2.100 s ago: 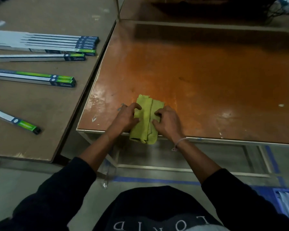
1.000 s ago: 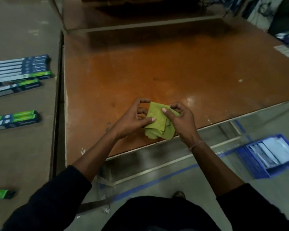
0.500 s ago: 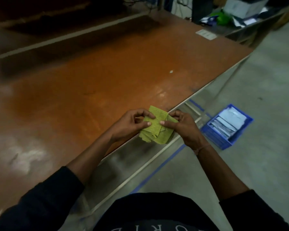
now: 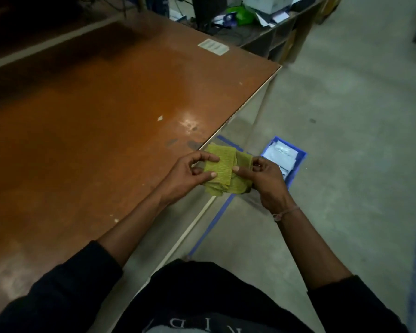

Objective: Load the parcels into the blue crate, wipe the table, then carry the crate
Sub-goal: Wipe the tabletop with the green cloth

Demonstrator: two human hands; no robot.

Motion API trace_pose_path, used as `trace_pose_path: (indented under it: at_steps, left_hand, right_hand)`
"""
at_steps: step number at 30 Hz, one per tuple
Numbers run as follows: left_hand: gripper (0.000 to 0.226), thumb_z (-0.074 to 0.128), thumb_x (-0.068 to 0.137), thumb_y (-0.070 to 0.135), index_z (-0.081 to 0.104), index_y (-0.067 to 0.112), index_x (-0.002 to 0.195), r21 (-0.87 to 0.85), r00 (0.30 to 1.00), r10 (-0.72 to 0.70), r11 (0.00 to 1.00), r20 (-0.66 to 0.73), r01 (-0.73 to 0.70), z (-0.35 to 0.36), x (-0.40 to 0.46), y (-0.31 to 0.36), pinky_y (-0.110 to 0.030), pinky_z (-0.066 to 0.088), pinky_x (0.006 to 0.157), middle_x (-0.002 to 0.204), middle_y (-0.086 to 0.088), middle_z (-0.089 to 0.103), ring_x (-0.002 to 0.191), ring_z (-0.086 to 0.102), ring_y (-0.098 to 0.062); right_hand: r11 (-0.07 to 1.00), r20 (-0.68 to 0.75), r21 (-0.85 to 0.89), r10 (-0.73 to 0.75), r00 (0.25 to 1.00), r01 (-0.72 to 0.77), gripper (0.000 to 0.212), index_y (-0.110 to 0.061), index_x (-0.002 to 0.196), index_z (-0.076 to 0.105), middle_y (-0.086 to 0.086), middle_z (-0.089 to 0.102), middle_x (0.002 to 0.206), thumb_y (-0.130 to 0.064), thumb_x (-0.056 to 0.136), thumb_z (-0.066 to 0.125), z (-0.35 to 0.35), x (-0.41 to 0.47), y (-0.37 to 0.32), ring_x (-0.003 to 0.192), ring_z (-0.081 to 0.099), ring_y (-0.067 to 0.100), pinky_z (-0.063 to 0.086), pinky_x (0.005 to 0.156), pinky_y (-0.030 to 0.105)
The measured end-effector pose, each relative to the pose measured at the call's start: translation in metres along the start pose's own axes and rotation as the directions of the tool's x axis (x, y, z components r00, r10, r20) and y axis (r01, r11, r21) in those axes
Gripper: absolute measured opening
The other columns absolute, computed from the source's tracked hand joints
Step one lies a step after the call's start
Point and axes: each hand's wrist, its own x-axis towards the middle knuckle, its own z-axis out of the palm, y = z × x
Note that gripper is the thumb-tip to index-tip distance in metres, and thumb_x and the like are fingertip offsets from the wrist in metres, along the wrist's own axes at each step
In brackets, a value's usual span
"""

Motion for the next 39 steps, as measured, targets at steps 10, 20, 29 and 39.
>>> trace_pose_path:
  at_steps: [10, 20, 29, 39]
  left_hand:
    - [0.035, 0.076, 0.089, 0.006, 0.069, 0.014, 0.123, 0.021, 0.999, 0.016, 1.000, 0.033, -0.017, 0.000, 0.186, -0.008, -0.061, 0.058, 0.086, 0.113, -0.026, 0.070, 0.096, 0.070, -0.044]
    - [0.038, 0.083, 0.082, 0.013, 0.067, 0.011, 0.116, 0.059, 0.994, -0.028, 0.998, -0.104, 0.035, -0.010, 0.352, -0.003, -0.050, 0.062, 0.084, 0.107, -0.013, 0.076, 0.096, 0.075, -0.028]
    - [0.026, 0.070, 0.086, 0.031, 0.070, 0.030, 0.112, 0.357, 0.965, 0.009, 0.930, -0.263, 0.088, -0.006, 0.445, -0.013, -0.040, 0.059, 0.083, 0.101, 0.006, 0.072, 0.090, 0.069, -0.016]
    - [0.045, 0.059, 0.091, 0.055, 0.068, 0.032, 0.128, 0.804, 0.883, 0.108, 0.475, -0.457, 0.358, 0.025, 0.491, -0.024, -0.043, 0.036, 0.104, 0.142, -0.010, 0.049, 0.131, 0.038, -0.033]
  right_hand:
    - [0.999, -0.159, 0.010, -0.031, 0.987, 0.033, 0.055, 0.006, 0.119, 0.055, 0.021, 0.072, 0.103, -0.001, 0.073, 0.084, -0.027, 0.150, -0.047, 0.092, 0.072, 0.033, 0.059, 0.082, 0.047]
    - [0.836, -0.131, -0.490, -0.352, 0.927, 0.248, 0.053, -0.038, 0.093, 0.052, -0.001, 0.058, 0.105, -0.039, 0.057, 0.090, -0.035, 0.309, -0.097, 0.094, 0.063, 0.031, 0.055, 0.078, 0.055]
    - [0.714, 0.024, -0.611, -0.414, 0.910, 0.342, 0.043, -0.017, 0.097, 0.068, 0.001, 0.058, 0.108, -0.017, 0.061, 0.090, -0.055, 0.429, -0.138, 0.099, 0.056, 0.014, 0.043, 0.084, 0.011]
    - [0.267, 0.404, -0.787, -0.460, 0.791, 0.557, 0.038, -0.019, 0.108, 0.074, 0.004, 0.053, 0.121, -0.035, 0.073, 0.076, -0.078, 0.520, -0.151, 0.110, 0.049, 0.027, 0.036, 0.093, 0.033]
